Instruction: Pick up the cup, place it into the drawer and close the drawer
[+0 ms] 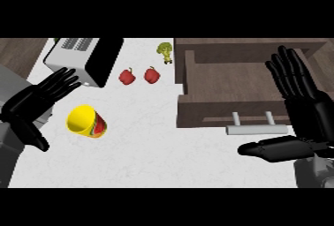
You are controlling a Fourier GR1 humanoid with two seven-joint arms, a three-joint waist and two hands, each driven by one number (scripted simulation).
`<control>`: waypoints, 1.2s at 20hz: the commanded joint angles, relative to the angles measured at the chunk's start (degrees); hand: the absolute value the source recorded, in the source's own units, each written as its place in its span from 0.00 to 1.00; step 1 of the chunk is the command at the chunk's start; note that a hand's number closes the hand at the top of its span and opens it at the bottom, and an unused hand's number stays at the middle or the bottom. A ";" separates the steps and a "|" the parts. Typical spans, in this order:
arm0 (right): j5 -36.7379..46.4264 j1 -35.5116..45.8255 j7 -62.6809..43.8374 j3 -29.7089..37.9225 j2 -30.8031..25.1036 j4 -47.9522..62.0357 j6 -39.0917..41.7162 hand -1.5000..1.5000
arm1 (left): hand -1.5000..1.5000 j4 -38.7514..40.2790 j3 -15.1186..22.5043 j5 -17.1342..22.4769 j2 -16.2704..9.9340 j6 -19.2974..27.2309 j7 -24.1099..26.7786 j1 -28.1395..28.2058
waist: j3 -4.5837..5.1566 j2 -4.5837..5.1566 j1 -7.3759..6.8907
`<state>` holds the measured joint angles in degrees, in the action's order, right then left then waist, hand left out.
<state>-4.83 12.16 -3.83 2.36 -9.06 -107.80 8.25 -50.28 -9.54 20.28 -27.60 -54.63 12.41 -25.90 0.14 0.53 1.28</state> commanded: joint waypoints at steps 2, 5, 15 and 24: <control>-1.09 2.57 -0.45 2.12 -1.29 1.14 0.54 0.00 | 0.00 10.24 0.55 -12.16 -0.60 -3.24 15.65 -1.23 | 0.08 0.25 0.49; -2.22 3.39 -3.26 1.85 -1.20 -0.46 0.45 0.00 | 0.00 13.73 2.70 -16.54 0.87 0.94 20.49 -1.61 | 0.13 0.30 0.94; -1.09 4.91 -1.37 0.94 -0.20 2.12 0.27 0.00 | 0.00 22.85 7.91 -23.65 2.49 8.85 31.27 -3.91 | 0.26 0.77 1.64; -2.85 3.00 -2.34 2.31 -2.08 -0.70 2.06 0.00 | 0.00 27.84 9.87 -24.78 2.28 10.69 40.09 -2.54 | 0.35 0.79 2.53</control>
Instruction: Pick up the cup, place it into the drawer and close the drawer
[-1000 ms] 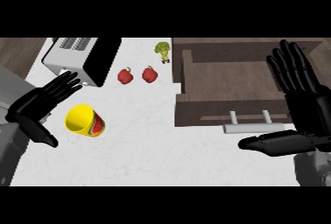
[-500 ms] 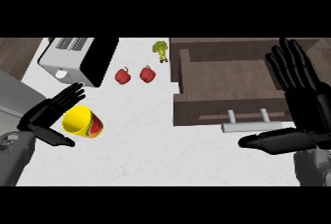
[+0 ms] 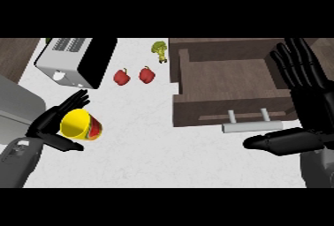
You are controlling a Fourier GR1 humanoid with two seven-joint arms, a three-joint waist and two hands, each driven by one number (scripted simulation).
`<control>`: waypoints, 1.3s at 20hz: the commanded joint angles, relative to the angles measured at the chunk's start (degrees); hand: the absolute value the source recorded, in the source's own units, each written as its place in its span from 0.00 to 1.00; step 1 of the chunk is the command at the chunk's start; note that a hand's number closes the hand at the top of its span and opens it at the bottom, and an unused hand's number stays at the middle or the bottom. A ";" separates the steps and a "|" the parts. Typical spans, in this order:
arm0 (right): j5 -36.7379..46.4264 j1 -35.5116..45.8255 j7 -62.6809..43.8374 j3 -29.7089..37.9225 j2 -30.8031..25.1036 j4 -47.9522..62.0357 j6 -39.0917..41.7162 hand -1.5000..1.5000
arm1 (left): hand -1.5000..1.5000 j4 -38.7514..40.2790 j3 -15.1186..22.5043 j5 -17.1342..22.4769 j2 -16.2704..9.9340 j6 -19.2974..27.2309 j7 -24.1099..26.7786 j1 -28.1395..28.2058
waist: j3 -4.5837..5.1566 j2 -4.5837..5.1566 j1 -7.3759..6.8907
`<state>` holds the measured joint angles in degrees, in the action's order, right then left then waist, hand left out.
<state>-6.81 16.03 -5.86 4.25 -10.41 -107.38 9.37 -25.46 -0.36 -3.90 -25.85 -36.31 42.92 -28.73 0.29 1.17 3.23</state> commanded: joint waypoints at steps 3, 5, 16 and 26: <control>-0.20 1.63 -0.35 0.93 -1.09 1.82 0.51 0.00 | 0.00 3.83 1.69 -1.11 1.58 -6.64 10.67 -1.08 | 0.22 0.46 0.23; -1.00 0.38 0.10 0.59 -0.66 0.60 1.06 0.00 | 0.00 4.65 1.96 -1.34 2.52 -4.90 12.15 -0.91 | 0.20 0.31 0.48; -0.45 3.10 -1.99 0.37 -0.38 0.14 -0.42 0.00 | 0.00 7.47 5.14 -2.80 3.27 -4.97 16.54 -1.87 | 0.29 0.38 0.38; -1.57 0.66 -1.19 1.01 -1.19 0.56 1.40 0.00 | 1.00 5.69 6.94 -1.00 8.02 -7.74 19.22 -2.38 | 0.25 0.11 0.56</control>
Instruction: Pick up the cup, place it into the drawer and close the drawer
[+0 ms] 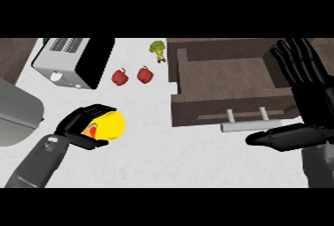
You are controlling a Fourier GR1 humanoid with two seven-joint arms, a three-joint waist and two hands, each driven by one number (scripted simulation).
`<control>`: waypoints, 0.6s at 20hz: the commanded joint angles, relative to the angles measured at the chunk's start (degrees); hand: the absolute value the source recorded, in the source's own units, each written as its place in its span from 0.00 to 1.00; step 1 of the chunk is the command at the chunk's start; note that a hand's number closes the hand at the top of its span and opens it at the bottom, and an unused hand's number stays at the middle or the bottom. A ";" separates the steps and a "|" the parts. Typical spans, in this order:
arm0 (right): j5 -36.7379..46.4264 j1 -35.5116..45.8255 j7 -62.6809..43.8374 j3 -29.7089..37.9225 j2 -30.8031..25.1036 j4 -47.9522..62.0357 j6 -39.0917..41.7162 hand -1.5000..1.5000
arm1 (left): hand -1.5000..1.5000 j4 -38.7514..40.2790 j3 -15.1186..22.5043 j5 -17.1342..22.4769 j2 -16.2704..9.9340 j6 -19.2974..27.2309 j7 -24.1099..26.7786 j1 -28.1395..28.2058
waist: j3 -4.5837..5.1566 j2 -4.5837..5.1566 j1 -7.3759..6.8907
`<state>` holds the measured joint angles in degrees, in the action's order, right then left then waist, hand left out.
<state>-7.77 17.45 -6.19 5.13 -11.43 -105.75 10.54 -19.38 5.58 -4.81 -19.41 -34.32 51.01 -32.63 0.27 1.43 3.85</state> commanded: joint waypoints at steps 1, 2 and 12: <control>1.88 0.90 -0.79 -1.14 0.93 0.30 -1.63 0.00 | 1.00 -0.73 -0.07 0.76 1.90 -7.31 11.34 -0.14 | 0.30 0.08 -0.73; 1.02 1.00 -0.83 0.49 -0.33 -0.19 -1.14 0.00 | 1.00 -1.34 -0.06 0.51 1.36 -5.36 13.58 0.97 | 0.26 -0.08 -0.78; -0.61 -1.94 -0.30 2.75 -1.26 -0.10 -0.16 0.00 | 1.00 -0.10 -19.94 14.43 5.81 34.25 13.34 5.32 | -0.01 -0.79 -3.40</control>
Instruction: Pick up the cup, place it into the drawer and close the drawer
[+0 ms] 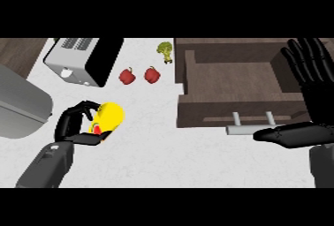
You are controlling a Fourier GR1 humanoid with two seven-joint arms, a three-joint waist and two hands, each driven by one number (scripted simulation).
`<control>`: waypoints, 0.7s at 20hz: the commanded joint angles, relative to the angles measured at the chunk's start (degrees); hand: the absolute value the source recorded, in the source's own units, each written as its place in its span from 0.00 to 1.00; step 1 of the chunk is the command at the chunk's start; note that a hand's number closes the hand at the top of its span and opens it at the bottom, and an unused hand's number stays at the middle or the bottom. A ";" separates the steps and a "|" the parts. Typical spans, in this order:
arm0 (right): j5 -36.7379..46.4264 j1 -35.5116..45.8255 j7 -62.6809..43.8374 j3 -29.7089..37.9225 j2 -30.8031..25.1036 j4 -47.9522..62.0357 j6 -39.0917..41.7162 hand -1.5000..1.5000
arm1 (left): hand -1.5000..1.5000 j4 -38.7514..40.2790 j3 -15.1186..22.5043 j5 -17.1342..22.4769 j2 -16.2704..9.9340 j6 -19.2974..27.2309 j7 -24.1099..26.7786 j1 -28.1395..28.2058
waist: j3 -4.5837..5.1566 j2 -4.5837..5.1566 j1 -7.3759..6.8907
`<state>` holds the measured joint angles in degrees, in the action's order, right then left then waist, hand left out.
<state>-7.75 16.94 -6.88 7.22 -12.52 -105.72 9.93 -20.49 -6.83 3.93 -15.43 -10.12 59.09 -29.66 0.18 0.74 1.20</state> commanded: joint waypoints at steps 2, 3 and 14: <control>-1.52 -0.68 0.06 1.17 -0.76 -0.71 1.00 0.00 | 1.00 1.07 -9.31 7.72 4.74 8.04 8.32 1.06 | 0.08 -0.04 0.31; -0.97 -1.12 -0.86 1.11 -0.94 -1.01 0.64 0.00 | 1.00 -0.43 -8.38 7.58 5.96 4.45 9.81 1.40 | -0.03 -0.42 -0.26; -0.34 -1.71 -3.00 1.90 -0.97 -2.69 -0.66 0.00 | 1.00 -16.80 -2.07 6.02 7.99 2.57 -6.90 -6.60 | -0.23 -1.16 -1.71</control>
<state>-8.55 15.61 -8.30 8.86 -13.76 -106.77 10.55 -30.03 -10.44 9.58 -7.56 -7.00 56.91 -35.31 0.00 -0.10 0.14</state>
